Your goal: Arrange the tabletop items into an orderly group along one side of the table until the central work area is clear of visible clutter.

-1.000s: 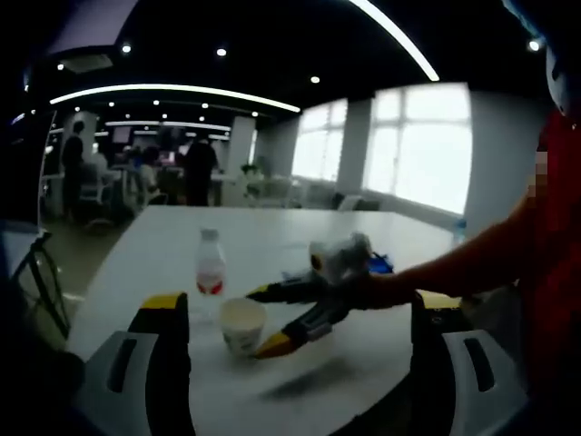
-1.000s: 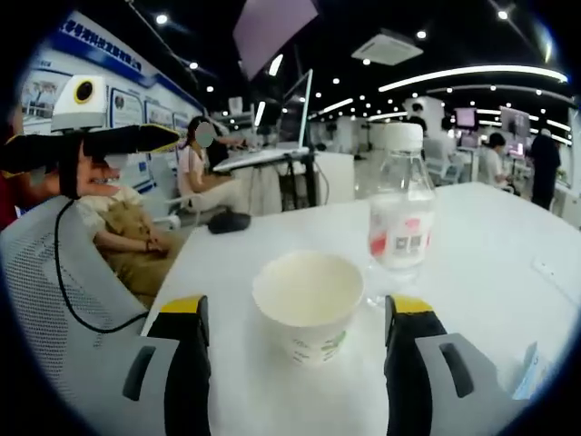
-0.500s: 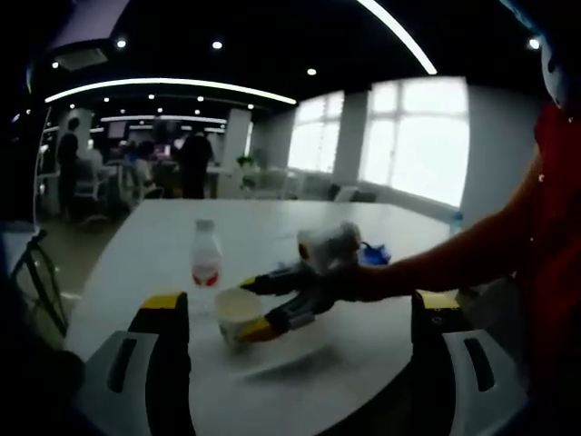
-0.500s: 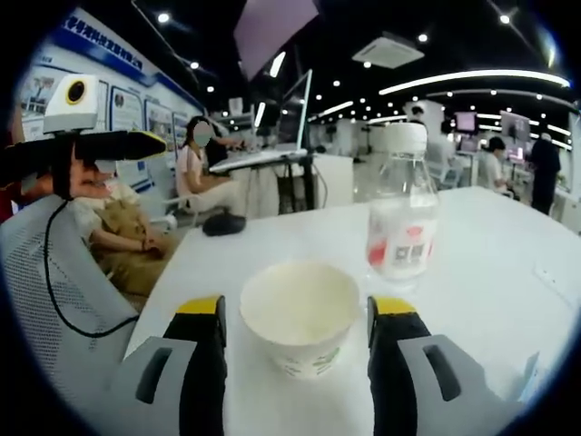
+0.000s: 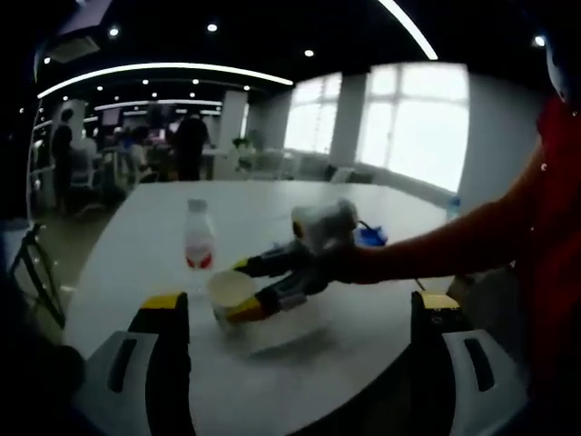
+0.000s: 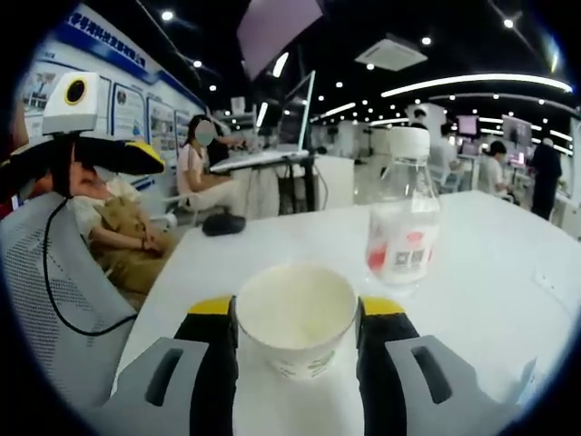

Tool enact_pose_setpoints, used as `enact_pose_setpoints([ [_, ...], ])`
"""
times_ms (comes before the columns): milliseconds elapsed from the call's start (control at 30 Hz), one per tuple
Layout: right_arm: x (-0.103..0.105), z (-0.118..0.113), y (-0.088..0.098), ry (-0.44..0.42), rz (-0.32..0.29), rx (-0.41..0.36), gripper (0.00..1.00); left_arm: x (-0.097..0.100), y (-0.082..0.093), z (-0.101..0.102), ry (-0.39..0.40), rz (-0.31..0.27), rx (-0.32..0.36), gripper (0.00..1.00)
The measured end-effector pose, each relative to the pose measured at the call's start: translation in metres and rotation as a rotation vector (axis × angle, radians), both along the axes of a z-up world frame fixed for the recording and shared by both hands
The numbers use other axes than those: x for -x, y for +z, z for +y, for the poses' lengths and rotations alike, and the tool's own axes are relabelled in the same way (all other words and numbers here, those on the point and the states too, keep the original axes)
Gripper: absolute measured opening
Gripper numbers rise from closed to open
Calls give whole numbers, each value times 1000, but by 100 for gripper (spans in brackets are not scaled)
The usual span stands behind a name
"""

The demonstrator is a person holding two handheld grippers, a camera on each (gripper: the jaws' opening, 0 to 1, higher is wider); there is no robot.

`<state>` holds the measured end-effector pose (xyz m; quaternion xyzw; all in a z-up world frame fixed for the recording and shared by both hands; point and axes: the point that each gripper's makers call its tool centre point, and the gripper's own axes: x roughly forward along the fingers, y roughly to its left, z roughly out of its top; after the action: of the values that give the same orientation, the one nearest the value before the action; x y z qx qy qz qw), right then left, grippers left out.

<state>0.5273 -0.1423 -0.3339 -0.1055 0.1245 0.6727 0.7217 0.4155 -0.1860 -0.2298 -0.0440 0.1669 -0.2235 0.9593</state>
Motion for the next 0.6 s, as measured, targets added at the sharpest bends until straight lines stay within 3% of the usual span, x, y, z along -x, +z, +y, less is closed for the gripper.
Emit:
enact_pose_setpoints([
  [300, -2, -2, 1, -10, -7, 1, 49, 1, -3, -2, -8, 19, -8, 99],
  [600, -9, -15, 21, -21, -30, -24, 48, 2, -6, -5, -21, 32, -19, 99],
])
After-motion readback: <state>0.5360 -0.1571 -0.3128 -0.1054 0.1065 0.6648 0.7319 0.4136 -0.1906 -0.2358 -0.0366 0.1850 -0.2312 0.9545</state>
